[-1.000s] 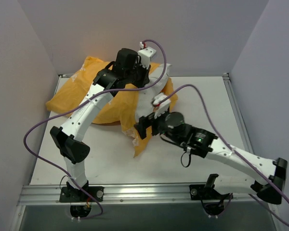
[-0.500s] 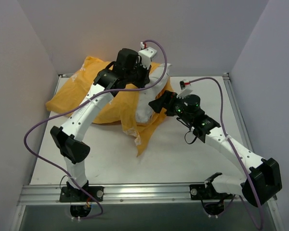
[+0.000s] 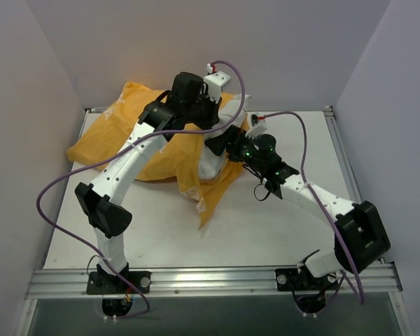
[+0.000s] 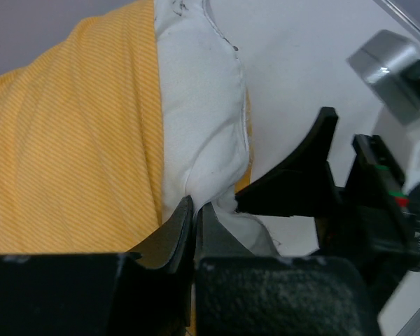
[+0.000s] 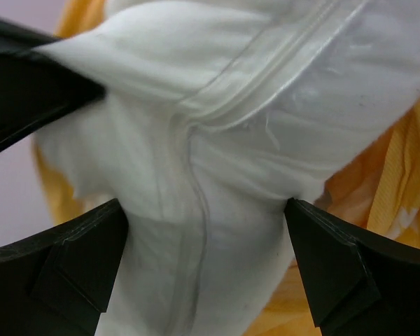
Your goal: Remove the pillowcase from the pillow
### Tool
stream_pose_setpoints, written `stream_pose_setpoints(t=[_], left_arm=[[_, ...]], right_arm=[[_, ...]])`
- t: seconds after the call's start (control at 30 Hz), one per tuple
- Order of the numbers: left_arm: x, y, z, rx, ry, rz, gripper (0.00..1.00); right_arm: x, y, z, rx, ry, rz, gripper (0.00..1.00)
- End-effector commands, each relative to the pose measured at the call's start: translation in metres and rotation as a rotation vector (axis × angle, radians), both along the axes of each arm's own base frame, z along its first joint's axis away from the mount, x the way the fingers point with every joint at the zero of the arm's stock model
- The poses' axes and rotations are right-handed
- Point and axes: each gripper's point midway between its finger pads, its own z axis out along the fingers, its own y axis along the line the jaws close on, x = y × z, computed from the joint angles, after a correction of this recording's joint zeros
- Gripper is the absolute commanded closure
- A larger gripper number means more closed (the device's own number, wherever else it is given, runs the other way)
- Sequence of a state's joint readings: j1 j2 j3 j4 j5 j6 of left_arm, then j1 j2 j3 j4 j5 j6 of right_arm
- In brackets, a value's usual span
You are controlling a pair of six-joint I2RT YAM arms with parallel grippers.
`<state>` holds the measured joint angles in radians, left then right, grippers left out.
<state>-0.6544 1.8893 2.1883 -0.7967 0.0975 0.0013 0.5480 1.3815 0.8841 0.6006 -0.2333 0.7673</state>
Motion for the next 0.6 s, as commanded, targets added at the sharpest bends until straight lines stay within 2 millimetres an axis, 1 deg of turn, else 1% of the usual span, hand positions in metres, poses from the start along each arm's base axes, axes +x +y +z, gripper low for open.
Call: stream_pose_setpoints(t=[0.0,0.03,0.07,0.1,0.13,0.2,0.23,0.27,0.33,0.37,0.4,0.43,0.47,0.5,0.53,0.57], left_arm=[[0.002,-0.018,0.046,-0.113,-0.119,-0.043,0.98],[0.000,-0.021,0.044,-0.112,-0.116,-0.051,0.98],[-0.001,-0.023,0.042,-0.109,-0.110,-0.055,0.98],[-0.002,-0.024,0.040,-0.108,-0.106,-0.058,0.98],[-0.002,-0.026,0.038,-0.108,-0.103,-0.063,0.98],[-0.003,-0.028,0.036,-0.111,-0.094,-0.068,0.98],[-0.003,-0.030,0.035,-0.113,-0.087,-0.072,0.98],[-0.004,-0.030,0.035,-0.115,-0.086,-0.074,0.98],[-0.004,-0.031,0.031,-0.113,-0.075,-0.078,0.98],[-0.005,-0.031,0.029,-0.110,-0.072,-0.080,0.98],[-0.005,-0.031,0.027,-0.105,-0.068,-0.083,0.98],[-0.005,-0.029,0.021,-0.084,-0.059,-0.081,0.98],[-0.005,-0.028,0.017,-0.070,-0.054,-0.081,0.92],[-0.006,-0.025,0.012,-0.033,-0.060,-0.095,0.69],[-0.008,-0.021,0.003,0.013,-0.049,-0.111,0.38],[-0.010,-0.019,0.000,0.036,-0.048,-0.121,0.07]], right_arm=[[0.021,0.022,0.021,0.031,-0.067,0.008,0.00],[0.017,0.033,0.021,0.016,-0.071,0.028,0.00],[0.018,0.039,0.019,-0.004,-0.072,0.030,0.00],[0.024,0.041,0.017,-0.039,-0.078,0.011,0.00],[0.022,0.045,0.015,-0.049,-0.082,0.009,0.01],[0.025,0.041,0.007,-0.022,-0.088,-0.017,0.07],[0.028,0.036,0.005,0.010,-0.076,-0.025,0.15],[0.029,0.035,0.001,0.030,-0.064,-0.028,0.43],[0.032,0.036,-0.012,0.040,-0.027,-0.026,0.69],[0.034,0.035,-0.018,0.031,-0.019,-0.026,0.97],[0.035,0.034,-0.026,0.017,0.002,-0.027,1.00],[0.036,0.031,-0.033,0.013,0.016,-0.039,1.00],[0.034,0.028,-0.037,0.009,0.022,-0.044,1.00],[0.034,0.024,-0.038,0.012,0.026,-0.052,1.00],[0.031,0.021,-0.045,0.005,0.041,-0.049,1.00],[0.028,0.020,-0.049,0.001,0.047,-0.039,1.00]])
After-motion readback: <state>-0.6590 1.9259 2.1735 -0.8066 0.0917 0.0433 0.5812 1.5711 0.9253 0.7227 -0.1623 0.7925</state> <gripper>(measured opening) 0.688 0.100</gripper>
